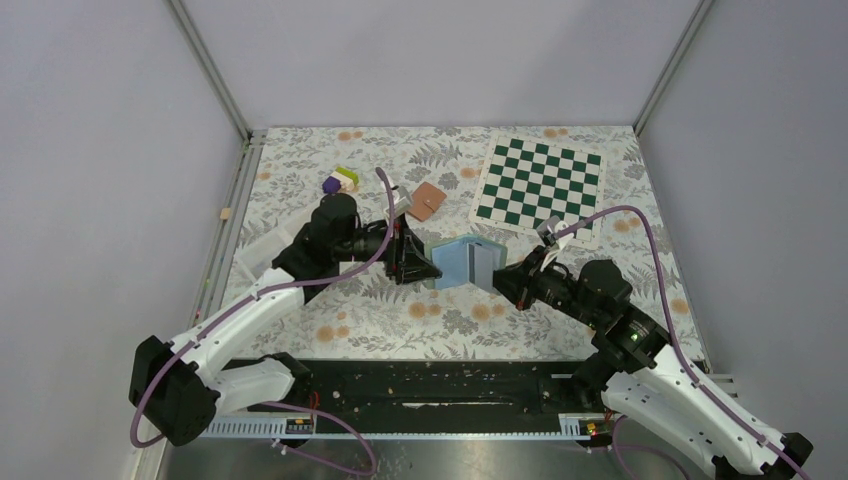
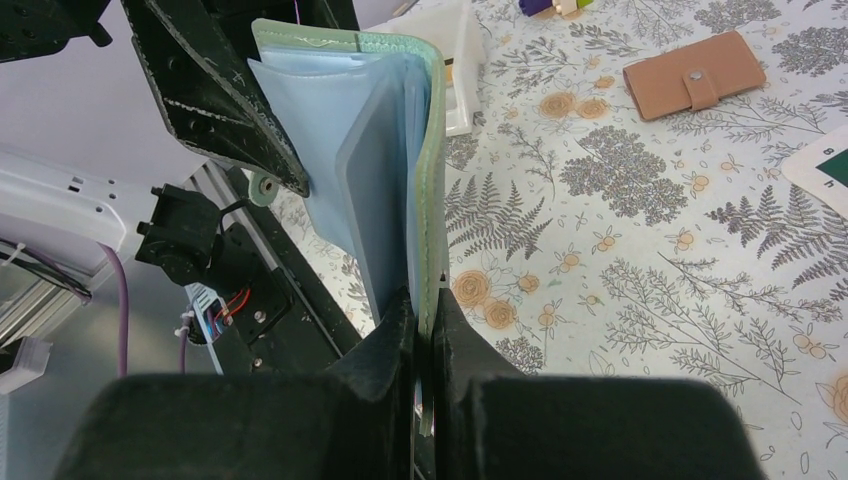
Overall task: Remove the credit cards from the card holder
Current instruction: Remove the credit card from the card holder.
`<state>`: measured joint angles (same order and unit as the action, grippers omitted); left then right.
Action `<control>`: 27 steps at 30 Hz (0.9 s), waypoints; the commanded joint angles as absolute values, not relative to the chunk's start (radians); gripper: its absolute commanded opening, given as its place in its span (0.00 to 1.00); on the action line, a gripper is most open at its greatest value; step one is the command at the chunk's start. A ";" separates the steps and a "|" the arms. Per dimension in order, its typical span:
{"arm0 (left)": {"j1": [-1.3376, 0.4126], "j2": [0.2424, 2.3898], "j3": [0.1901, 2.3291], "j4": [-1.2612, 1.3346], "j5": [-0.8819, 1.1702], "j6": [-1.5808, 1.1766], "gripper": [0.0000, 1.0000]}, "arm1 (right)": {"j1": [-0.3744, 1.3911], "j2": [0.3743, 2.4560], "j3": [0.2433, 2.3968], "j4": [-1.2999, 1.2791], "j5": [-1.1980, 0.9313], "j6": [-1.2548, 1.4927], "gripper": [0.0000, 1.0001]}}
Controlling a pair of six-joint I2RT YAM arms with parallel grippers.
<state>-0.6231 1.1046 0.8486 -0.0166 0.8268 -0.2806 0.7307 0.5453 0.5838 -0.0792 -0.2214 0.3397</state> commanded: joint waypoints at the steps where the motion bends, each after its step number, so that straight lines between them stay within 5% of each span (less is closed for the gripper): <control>1: -0.622 1.107 0.891 -0.031 0.803 -0.280 0.54 | 0.726 0.534 0.596 -0.041 -0.186 0.326 0.00; 10: -0.623 1.082 0.851 0.027 0.753 -0.343 0.68 | 0.727 0.548 0.598 -0.062 -0.158 0.321 0.00; 27: -0.622 1.058 0.871 -0.041 0.586 -0.463 0.77 | 0.726 0.568 0.610 -0.077 -0.152 0.329 0.00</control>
